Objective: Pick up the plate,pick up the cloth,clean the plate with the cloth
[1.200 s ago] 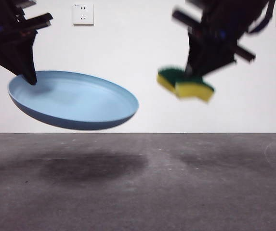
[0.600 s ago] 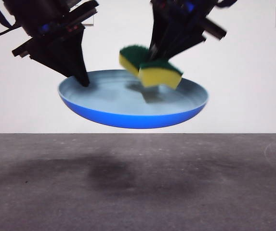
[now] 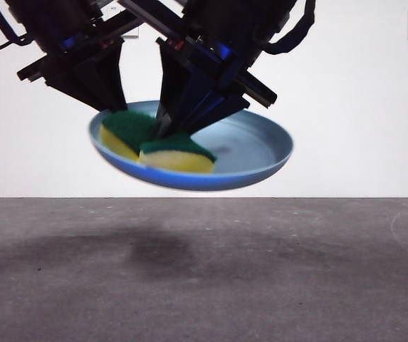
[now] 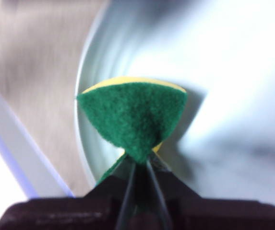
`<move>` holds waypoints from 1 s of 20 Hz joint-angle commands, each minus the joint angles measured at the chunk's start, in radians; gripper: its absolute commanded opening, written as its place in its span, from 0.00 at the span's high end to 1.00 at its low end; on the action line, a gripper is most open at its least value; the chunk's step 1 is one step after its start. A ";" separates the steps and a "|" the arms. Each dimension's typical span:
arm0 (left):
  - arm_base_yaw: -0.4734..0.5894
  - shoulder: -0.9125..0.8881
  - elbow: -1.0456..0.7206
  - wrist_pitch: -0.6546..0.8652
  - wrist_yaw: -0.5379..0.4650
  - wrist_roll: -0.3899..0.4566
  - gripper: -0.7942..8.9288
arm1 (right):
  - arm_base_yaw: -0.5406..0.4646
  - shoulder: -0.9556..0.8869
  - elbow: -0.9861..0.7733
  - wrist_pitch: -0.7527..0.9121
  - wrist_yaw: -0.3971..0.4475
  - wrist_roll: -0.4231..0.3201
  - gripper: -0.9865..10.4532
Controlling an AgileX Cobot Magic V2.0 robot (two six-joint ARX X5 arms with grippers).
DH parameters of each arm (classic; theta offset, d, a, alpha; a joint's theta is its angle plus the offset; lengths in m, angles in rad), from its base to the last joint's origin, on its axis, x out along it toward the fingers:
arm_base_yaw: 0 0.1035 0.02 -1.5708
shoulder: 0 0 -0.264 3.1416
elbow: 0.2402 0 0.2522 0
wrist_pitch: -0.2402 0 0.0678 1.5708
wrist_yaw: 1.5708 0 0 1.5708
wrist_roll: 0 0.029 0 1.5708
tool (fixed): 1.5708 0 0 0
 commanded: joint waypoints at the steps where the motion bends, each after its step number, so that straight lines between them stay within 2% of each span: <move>1: 0.032 -0.002 0.001 0.001 0.021 -0.010 0.93 | -0.002 0.011 -0.002 -0.087 0.115 -0.006 0.93; 4: 0.058 -0.002 0.001 -0.048 0.097 -0.005 0.93 | -0.013 0.011 -0.002 -0.124 0.425 -0.023 0.93; 5: 0.058 -0.002 0.001 -0.061 0.118 -0.002 0.93 | -0.025 0.011 -0.002 -0.108 0.495 -0.023 0.93; 6: 0.057 -0.002 0.001 -0.069 0.143 -0.002 0.93 | -0.042 0.011 -0.002 -0.080 0.523 -0.023 0.93; 8: 0.056 -0.002 0.001 -0.076 0.188 -0.001 0.93 | -0.064 0.011 -0.002 -0.023 0.501 -0.023 0.93; 12: 0.055 -0.002 0.001 -0.067 0.286 -0.002 0.93 | -0.081 0.011 -0.002 0.129 0.365 -0.019 0.93; 16: 0.055 -0.002 0.001 -0.048 0.292 -0.003 0.93 | -0.078 0.011 -0.002 0.226 0.192 -0.004 0.93; 20: 0.057 -0.002 0.001 -0.019 0.290 -0.006 0.93 | -0.031 0.012 -0.002 0.225 0.040 0.015 0.93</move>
